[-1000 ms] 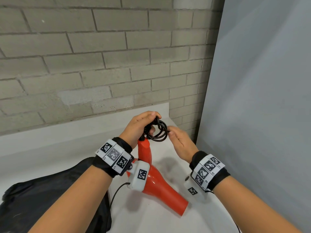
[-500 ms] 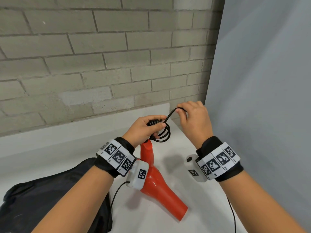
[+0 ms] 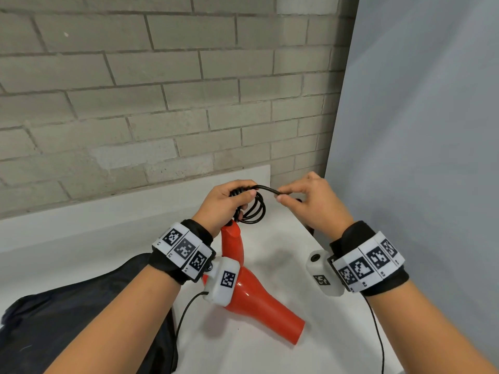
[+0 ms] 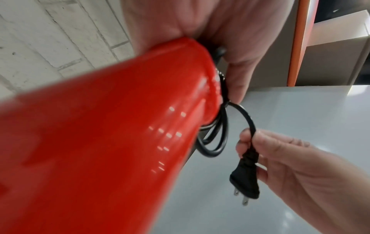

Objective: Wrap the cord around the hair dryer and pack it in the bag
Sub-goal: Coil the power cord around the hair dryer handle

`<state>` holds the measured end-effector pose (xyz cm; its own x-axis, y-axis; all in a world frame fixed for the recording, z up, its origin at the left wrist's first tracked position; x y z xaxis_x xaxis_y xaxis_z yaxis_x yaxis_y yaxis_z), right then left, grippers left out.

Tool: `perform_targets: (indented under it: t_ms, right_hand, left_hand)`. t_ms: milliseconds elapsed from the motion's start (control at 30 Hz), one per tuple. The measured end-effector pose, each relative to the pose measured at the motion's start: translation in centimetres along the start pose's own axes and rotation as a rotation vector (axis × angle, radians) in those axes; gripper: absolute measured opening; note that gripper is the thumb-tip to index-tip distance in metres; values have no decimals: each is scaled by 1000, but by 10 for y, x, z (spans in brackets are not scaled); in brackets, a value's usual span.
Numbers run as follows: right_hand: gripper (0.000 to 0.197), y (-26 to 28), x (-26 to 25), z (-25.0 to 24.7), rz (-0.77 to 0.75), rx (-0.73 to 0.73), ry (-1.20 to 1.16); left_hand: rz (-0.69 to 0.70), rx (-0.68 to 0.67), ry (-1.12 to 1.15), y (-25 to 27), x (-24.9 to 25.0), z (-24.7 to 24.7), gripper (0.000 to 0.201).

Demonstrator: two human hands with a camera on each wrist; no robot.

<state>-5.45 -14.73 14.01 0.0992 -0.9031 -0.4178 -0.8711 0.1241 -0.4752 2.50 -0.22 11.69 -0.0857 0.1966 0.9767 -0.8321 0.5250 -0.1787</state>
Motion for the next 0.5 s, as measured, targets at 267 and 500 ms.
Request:
perform_targets:
  t_ms: [267, 500]
  right_hand:
    - [20, 6, -15, 9, 20, -330, -247]
    - [22, 5, -30, 12, 96, -100, -564]
  left_hand:
    - [33, 75, -31, -5, 1, -4, 13]
    - [56, 42, -95, -1, 2, 2, 16]
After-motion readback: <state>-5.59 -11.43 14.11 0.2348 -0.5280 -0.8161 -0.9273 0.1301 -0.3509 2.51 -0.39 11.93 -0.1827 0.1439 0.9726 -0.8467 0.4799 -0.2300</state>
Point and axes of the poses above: each hand's wrist, its own y-axis away from the middle knuckle, its own z-axis out of the palm, x = y × z, the point moved 5 cm from there along -y, towards the middle knuckle, and after that the axes turned 9 degrees about y, right-handed, at the moved point
